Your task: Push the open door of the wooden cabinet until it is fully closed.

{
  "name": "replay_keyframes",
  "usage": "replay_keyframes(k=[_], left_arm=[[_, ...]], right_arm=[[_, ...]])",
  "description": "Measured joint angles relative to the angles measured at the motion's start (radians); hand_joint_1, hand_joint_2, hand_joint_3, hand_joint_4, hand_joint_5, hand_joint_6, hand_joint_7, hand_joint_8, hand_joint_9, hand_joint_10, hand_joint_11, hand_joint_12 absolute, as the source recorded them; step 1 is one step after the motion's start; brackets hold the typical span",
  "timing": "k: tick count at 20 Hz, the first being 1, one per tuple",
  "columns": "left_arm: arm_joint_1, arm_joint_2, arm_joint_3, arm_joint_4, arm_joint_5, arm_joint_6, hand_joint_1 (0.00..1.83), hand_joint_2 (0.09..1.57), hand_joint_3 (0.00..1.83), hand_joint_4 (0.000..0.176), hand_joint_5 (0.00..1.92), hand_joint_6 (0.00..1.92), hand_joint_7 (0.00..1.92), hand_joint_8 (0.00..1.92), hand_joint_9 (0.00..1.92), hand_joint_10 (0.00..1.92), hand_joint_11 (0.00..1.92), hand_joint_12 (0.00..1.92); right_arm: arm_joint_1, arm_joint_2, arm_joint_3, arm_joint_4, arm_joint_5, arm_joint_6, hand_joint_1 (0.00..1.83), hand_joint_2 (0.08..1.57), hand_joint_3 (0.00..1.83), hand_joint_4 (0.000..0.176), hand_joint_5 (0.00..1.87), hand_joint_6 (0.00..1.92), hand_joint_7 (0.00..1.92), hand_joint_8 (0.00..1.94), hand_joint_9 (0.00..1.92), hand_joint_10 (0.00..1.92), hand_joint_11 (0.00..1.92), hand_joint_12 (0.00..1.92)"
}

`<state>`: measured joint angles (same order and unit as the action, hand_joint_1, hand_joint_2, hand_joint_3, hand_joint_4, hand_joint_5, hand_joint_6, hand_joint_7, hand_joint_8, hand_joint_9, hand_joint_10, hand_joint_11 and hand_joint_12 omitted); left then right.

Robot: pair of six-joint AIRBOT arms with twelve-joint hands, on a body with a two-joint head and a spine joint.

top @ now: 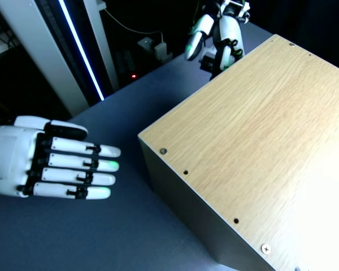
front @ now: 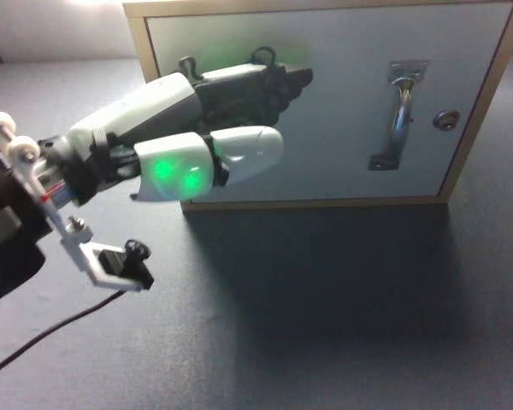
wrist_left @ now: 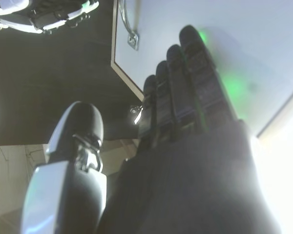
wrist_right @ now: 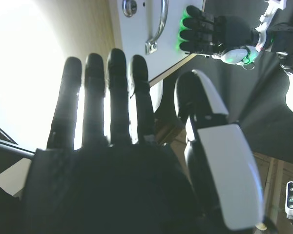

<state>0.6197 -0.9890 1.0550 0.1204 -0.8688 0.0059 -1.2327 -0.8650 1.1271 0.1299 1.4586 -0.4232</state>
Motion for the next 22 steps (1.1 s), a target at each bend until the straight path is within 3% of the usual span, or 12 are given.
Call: replay_keyframes(k=[4,6,9,11,13,17,18,19,22], left_arm=[[0.051,0.073,-0.064,0.024,-0.087,0.000,0.29,1.45,0.01,0.000,0.15,0.00,0.20,0.00,0.24,0.00,0.27,0.10],[0.099,0.114,-0.095,0.027,-0.133,0.000,0.11,1.51,0.02,0.000,0.20,0.01,0.20,0.00,0.21,0.00,0.19,0.10],[0.170,0.167,-0.129,-0.020,-0.200,-0.001,0.20,1.45,0.00,0.000,0.30,0.00,0.30,0.00,0.29,0.00,0.06,0.63],[0.249,0.216,-0.151,-0.097,-0.257,-0.001,0.20,1.43,0.00,0.000,0.28,0.00,0.28,0.00,0.27,0.00,0.03,0.69],[0.318,0.240,-0.166,-0.177,-0.325,-0.001,0.37,1.38,0.00,0.000,0.27,0.00,0.33,0.00,0.33,0.00,0.01,0.77],[0.406,0.267,-0.192,-0.296,-0.444,0.000,0.31,1.40,0.01,0.000,0.27,0.01,0.30,0.01,0.31,0.01,0.06,0.66],[0.415,0.271,-0.194,-0.311,-0.469,0.000,0.32,1.42,0.00,0.000,0.26,0.00,0.29,0.00,0.30,0.00,0.07,0.60],[0.435,0.275,-0.197,-0.339,-0.503,0.000,0.31,1.42,0.00,0.000,0.24,0.00,0.28,0.00,0.27,0.00,0.08,0.44],[0.460,0.277,-0.197,-0.378,-0.529,0.000,0.31,1.37,0.00,0.000,0.19,0.00,0.19,0.00,0.16,0.00,0.01,0.32]], right_arm=[[0.000,-0.001,0.002,0.003,0.000,0.000,0.49,1.39,0.00,0.000,0.47,0.00,0.46,0.00,0.36,0.00,0.13,0.39],[0.000,-0.002,0.002,0.001,-0.001,0.000,0.45,1.39,0.00,0.000,0.46,0.00,0.45,0.00,0.33,0.00,0.11,0.37],[0.000,-0.002,0.002,0.001,0.003,0.000,0.49,1.38,0.00,0.000,0.47,0.00,0.46,0.00,0.35,0.00,0.11,0.36],[0.000,-0.002,0.002,0.003,0.017,0.001,0.46,1.38,0.00,0.000,0.47,0.00,0.47,0.00,0.36,0.01,0.12,0.36],[0.000,0.000,0.000,0.010,0.044,0.001,0.46,1.37,0.00,0.000,0.48,0.01,0.46,0.00,0.34,0.00,0.08,0.34],[0.000,0.002,-0.003,0.042,0.090,0.001,0.61,1.41,0.00,0.000,0.49,0.00,0.49,0.00,0.38,0.00,0.11,0.45],[0.000,0.003,-0.004,0.047,0.101,0.001,0.59,1.42,0.00,0.000,0.47,0.00,0.49,0.00,0.36,0.00,0.07,0.45],[0.000,0.006,-0.006,0.050,0.117,0.002,0.58,1.40,0.00,0.000,0.48,0.00,0.48,0.00,0.36,0.01,0.05,0.59],[0.000,0.006,-0.005,0.064,0.129,0.001,0.62,1.43,0.00,0.000,0.42,0.00,0.40,0.00,0.39,0.00,0.15,0.66]])
